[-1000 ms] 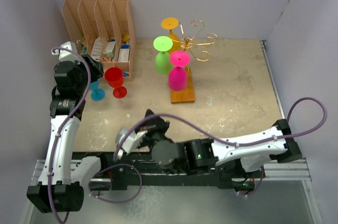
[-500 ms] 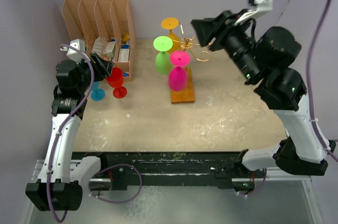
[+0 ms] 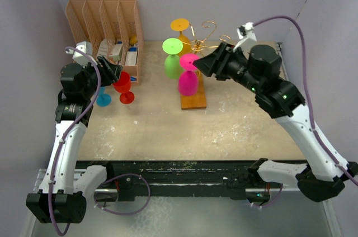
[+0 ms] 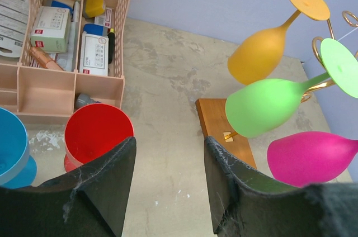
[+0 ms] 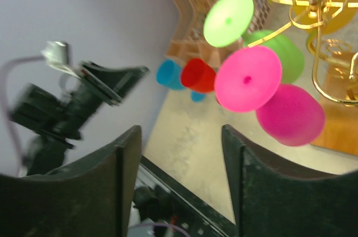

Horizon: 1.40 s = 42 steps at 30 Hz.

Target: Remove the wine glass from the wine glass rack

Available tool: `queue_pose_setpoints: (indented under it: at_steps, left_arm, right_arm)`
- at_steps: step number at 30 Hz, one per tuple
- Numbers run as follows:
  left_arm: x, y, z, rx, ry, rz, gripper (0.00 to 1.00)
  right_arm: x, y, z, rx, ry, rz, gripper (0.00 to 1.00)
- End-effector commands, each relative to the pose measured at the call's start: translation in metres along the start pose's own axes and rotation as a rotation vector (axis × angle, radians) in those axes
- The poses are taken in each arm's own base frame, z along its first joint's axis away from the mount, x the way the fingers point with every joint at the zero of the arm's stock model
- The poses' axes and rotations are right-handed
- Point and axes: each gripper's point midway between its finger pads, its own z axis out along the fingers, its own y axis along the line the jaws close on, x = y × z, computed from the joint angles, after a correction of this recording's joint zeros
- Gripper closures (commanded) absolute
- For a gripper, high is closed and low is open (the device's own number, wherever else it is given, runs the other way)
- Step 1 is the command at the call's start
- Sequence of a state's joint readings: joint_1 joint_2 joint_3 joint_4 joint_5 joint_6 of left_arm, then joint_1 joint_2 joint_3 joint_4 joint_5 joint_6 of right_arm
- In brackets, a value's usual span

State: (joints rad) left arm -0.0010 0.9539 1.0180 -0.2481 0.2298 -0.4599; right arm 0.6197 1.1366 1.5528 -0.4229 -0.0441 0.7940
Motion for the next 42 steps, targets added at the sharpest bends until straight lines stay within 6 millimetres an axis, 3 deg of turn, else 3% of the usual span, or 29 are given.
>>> queue_pose_setpoints:
  at_steps: [1,4,10,17,27,42]
  left_arm:
    - [-0.012,-0.009,-0.001,0.036,-0.045,0.022,0.44]
    - [-0.012,-0.01,-0.001,0.039,-0.043,0.024,0.44]
    - [-0.01,-0.011,-0.001,0.034,-0.041,0.025,0.44]
    - [-0.008,-0.011,0.002,0.037,-0.031,0.02,0.44]
    - [-0.007,-0.012,0.001,0.041,-0.028,0.016,0.44]
    - [-0.004,-0.013,0.004,0.051,-0.015,0.01,0.44]
  right_arm:
    - [-0.038,0.032,-0.018,-0.092,-0.1,0.138,0.34]
    - [-0.032,0.013,-0.01,-0.061,-0.103,0.223,0.36]
    - [-0.029,-0.008,0.003,-0.134,-0.094,0.368,0.61]
    - [-0.021,-0.016,0.017,-0.177,-0.066,0.42,0.52]
    - [-0.012,-0.031,0.036,-0.135,-0.04,0.4,0.57]
    - [0.011,-0.04,0.04,-0.103,0.055,0.389,0.58]
